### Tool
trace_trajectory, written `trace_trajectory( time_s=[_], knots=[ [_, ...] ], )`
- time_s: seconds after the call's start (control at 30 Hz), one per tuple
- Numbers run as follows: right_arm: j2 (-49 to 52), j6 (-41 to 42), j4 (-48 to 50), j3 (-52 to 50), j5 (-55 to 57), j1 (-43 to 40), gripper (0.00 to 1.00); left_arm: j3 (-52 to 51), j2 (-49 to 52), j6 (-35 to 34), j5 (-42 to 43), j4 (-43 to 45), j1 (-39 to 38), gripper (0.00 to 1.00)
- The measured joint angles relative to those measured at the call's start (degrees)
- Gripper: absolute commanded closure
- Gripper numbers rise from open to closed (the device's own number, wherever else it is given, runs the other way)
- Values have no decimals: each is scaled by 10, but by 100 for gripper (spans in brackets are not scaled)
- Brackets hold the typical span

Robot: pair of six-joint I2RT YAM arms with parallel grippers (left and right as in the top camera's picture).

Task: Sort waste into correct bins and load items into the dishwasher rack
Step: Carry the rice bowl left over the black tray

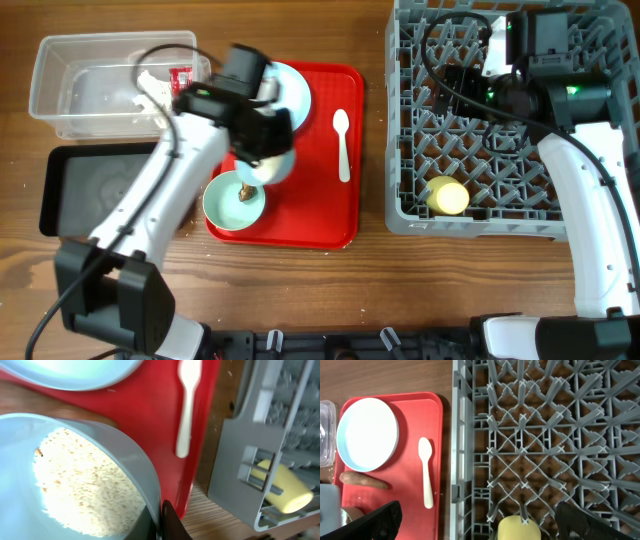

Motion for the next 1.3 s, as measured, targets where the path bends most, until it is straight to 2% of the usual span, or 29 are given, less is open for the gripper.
trace_trajectory(
  time_s=[0.33, 0.6, 0.87, 1.3],
  knots=[
    [0, 0, 8, 0, 0, 0, 0, 0, -1, 104, 127, -58, 236, 96],
    [0, 0, 14, 0, 0, 0, 0, 0, -1, 176, 150, -81, 369, 96],
    [0, 0, 14, 0, 0, 0, 0, 0, 0, 208, 165, -81, 430, 96],
    [0, 0, 14, 0, 0, 0, 0, 0, 98, 304, 341, -94, 531, 96]
  ],
)
